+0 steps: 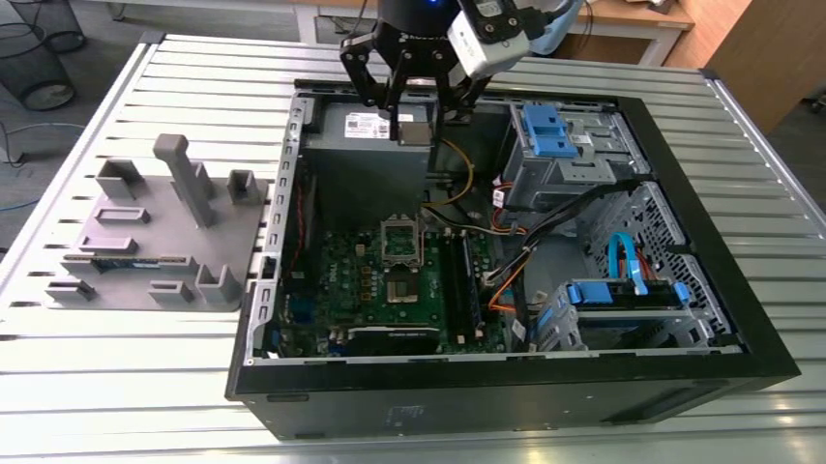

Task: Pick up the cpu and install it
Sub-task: 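Pick up the cpu and move it towards the insertion slot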

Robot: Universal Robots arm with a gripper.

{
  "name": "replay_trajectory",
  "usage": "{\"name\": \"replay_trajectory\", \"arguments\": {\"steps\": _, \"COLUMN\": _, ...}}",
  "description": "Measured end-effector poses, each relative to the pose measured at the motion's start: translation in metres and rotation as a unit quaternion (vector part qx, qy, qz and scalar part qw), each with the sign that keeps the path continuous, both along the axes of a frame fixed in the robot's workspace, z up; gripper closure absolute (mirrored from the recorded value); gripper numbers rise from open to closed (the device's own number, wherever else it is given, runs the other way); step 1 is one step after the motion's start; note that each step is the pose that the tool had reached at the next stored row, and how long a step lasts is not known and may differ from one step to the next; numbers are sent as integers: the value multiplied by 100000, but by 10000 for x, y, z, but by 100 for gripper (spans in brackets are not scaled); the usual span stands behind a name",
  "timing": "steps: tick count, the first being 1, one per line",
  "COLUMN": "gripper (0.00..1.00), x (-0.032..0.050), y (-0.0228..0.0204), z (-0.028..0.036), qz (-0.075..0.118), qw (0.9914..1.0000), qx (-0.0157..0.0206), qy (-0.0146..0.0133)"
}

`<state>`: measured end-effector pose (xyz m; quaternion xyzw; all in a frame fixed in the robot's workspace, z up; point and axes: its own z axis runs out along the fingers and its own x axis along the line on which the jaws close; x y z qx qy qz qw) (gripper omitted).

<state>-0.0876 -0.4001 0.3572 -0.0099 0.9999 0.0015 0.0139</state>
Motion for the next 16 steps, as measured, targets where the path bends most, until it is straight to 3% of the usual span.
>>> {"name": "replay_trajectory", "arguments": {"steps": 7, "gripper": 53, "x": 1, "y": -16, "z": 0, "qz": 4, "qw": 100000, "qx": 4, "qy": -1}}
{"name": "replay_trajectory", "arguments": {"steps": 16, "gripper": 53, "x": 0, "y": -104, "z": 0, "qz": -2, "qw": 100000, "qx": -2, "qy": 2}}
